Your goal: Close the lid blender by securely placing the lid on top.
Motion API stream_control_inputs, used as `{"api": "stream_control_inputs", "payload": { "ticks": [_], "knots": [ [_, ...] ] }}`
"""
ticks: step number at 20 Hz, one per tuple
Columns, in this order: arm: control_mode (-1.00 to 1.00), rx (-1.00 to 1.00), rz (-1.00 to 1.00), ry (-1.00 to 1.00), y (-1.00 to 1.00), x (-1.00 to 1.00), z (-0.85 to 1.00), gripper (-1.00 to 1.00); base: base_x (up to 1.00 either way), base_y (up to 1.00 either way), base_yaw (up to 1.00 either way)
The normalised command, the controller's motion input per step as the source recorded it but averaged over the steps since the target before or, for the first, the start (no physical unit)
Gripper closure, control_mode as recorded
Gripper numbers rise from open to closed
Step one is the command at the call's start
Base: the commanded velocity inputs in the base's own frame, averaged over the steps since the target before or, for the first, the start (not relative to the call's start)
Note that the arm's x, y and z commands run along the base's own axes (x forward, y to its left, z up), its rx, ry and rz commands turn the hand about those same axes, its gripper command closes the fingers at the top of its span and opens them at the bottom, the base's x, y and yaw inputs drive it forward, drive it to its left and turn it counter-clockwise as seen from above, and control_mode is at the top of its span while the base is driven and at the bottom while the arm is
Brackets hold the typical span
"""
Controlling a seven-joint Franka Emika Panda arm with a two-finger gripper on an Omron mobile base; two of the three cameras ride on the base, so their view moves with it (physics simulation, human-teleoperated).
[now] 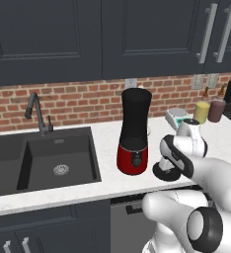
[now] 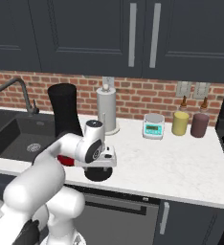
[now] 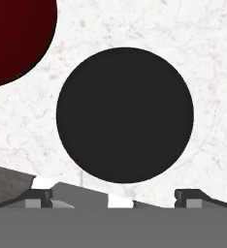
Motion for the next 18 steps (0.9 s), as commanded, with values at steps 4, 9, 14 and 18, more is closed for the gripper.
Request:
{"api": "stream_control_inputs", "payload": {
  "ticks": [4, 9, 14, 18],
  "knots": [
    [-1.0, 0.0, 0.02, 0.0, 0.0, 0.14, -0.12, -1.0, 0.0, 0.0, 0.0],
    [-1.0, 0.0, 0.02, 0.0, 0.0, 0.11, -0.14, -1.0, 0.0, 0.0, 0.0],
    [-1.0, 0.0, 0.02, 0.0, 0.0, 0.15, -0.11, -1.0, 0.0, 0.0, 0.0],
    [-1.0, 0.0, 0.01, 0.0, 0.0, 0.15, -0.12, -1.0, 0.0, 0.0, 0.0]
  ]
}}
